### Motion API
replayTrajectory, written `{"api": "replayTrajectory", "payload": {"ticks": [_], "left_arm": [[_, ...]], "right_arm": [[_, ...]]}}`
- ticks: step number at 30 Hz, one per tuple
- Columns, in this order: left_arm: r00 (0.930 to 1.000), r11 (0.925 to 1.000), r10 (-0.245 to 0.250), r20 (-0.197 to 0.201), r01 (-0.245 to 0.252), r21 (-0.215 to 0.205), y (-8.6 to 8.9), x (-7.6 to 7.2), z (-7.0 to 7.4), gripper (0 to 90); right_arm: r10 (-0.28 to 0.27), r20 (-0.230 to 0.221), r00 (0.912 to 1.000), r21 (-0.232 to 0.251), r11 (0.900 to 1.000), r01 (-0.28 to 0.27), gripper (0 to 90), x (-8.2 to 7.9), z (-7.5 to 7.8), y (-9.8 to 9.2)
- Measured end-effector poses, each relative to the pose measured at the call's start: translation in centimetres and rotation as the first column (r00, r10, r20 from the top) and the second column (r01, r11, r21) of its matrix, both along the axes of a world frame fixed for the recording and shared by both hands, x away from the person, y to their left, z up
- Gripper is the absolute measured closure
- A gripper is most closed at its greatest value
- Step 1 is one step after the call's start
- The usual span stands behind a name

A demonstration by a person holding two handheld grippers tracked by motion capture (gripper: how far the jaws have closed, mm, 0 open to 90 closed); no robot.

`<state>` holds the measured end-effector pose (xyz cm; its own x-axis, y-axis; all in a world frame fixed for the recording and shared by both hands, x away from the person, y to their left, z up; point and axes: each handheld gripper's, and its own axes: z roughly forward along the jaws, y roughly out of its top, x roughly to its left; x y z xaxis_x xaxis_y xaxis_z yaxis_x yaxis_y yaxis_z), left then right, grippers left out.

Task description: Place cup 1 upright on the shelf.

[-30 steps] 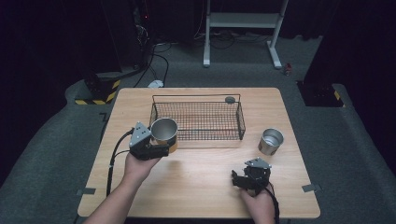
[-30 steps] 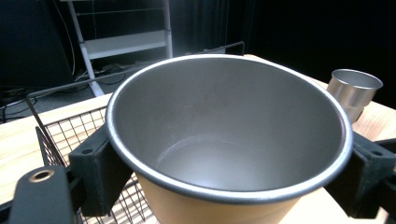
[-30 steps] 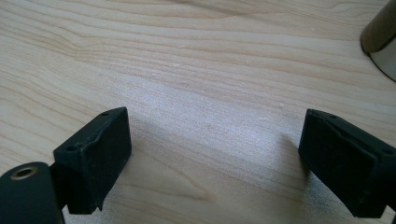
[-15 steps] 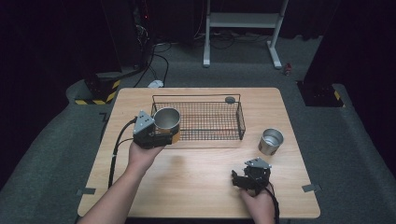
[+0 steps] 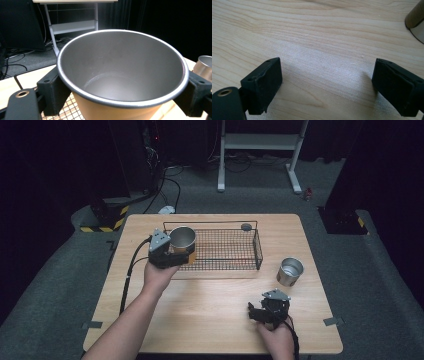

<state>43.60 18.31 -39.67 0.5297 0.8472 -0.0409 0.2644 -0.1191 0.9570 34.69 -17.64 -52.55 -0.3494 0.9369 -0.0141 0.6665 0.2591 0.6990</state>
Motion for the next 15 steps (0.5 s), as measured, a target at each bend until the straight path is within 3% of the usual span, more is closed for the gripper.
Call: {"api": "replayTrajectory", "payload": {"ticks": [10, 15], "left_arm": [[0.9997, 0.9997, 0.023, -0.004, -0.023, 0.013, -0.7, 1.9, -0.6, 14.1], [0.9988, 0.9989, 0.046, -0.013, -0.046, -0.003, -0.8, 2.9, -1.2, 14.1]], "right_arm": [[-0.001, 0.002, 1.0000, 0.002, 1.000, 0.001, 9.2, 0.0, 0.0, 0.0], [0.000, 0.000, 1.0000, 0.000, 1.000, 0.000, 9.3, 0.0, 0.0, 0.0]]}}
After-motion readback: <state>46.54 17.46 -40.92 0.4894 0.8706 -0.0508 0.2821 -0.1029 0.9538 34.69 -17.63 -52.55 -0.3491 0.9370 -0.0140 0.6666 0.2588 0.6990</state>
